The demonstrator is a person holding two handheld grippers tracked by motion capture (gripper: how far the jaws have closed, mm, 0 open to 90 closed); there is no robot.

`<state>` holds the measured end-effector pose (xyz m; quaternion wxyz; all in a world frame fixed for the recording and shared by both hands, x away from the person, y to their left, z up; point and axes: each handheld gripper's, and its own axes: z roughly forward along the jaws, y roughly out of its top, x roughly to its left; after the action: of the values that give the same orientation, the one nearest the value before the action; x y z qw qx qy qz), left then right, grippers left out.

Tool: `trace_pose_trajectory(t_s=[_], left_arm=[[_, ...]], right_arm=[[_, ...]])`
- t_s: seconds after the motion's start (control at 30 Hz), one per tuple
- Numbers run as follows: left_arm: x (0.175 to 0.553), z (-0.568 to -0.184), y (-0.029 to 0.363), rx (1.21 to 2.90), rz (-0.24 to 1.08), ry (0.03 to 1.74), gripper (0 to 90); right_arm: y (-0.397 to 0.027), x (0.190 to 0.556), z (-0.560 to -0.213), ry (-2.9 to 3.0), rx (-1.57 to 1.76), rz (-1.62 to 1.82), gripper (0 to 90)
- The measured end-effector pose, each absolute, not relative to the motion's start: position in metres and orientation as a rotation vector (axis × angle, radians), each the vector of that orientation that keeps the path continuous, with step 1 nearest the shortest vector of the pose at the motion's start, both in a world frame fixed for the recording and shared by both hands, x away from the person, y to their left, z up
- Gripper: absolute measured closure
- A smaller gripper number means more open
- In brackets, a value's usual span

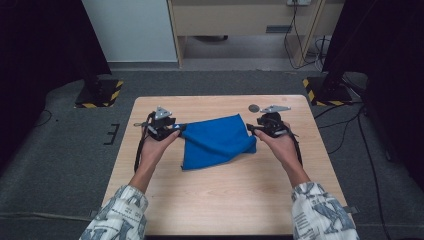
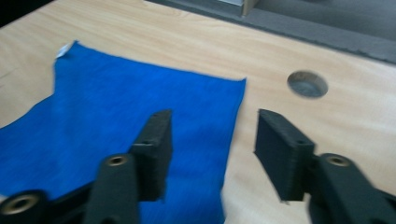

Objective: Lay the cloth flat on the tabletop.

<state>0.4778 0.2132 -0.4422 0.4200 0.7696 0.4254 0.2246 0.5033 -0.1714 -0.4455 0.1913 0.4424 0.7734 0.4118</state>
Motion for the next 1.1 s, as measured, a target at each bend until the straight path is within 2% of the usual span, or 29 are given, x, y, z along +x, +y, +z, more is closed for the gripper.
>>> trace_pose_trajectory(t_s=[0.27,0.47,0.67,1.1], left_arm=[[0.428,-0.47,0.228,1.932,0.533,1.041,47.2],[0.4,-0.487,0.232,1.949,0.504,1.008,47.6],[0.389,-0.497,0.232,1.986,0.5,0.988,45.6],[0.371,-0.515,0.231,2.02,0.464,0.943,29.4]], right_arm=[[-0.187,0.462,-0.47,2.228,1.238,1.152,73.6],[-0.19,0.451,-0.491,2.235,1.264,1.159,81.1],[-0.188,0.452,-0.508,2.236,1.298,1.131,75.6],[-0.174,0.459,-0.527,2.234,1.344,1.087,48.0]])
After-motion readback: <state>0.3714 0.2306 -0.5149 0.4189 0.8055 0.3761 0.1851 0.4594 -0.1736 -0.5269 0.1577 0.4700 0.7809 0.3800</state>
